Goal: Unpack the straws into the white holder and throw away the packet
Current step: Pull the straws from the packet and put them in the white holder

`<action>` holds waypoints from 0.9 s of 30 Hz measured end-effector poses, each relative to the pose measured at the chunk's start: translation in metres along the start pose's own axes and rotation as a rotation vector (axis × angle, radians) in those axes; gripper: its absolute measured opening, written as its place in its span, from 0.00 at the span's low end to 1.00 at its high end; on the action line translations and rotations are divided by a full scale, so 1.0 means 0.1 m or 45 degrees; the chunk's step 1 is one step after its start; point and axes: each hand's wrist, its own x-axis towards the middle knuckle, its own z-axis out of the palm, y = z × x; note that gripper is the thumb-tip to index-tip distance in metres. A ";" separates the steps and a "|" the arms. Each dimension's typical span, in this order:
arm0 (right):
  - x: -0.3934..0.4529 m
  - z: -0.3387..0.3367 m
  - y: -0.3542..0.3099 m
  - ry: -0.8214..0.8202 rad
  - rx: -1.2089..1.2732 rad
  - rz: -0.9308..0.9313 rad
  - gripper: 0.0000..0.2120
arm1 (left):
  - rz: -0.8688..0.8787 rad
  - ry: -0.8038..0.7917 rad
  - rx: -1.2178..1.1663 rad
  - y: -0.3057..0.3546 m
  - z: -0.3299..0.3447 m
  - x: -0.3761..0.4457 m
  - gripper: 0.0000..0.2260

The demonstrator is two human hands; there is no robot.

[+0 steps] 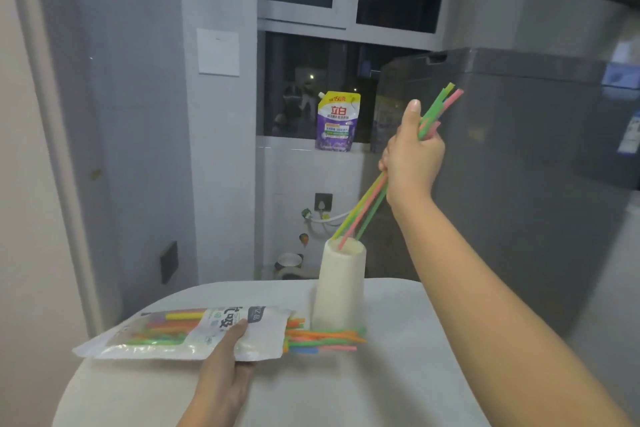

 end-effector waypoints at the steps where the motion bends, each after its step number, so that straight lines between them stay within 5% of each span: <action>1: 0.02 0.02 0.02 0.005 -0.011 -0.023 0.21 | -0.010 -0.007 0.022 0.00 0.00 0.01 0.12; 27: 0.40 -0.18 0.65 0.214 -0.271 0.028 0.14 | -0.034 -0.050 0.054 -0.07 0.05 0.25 0.04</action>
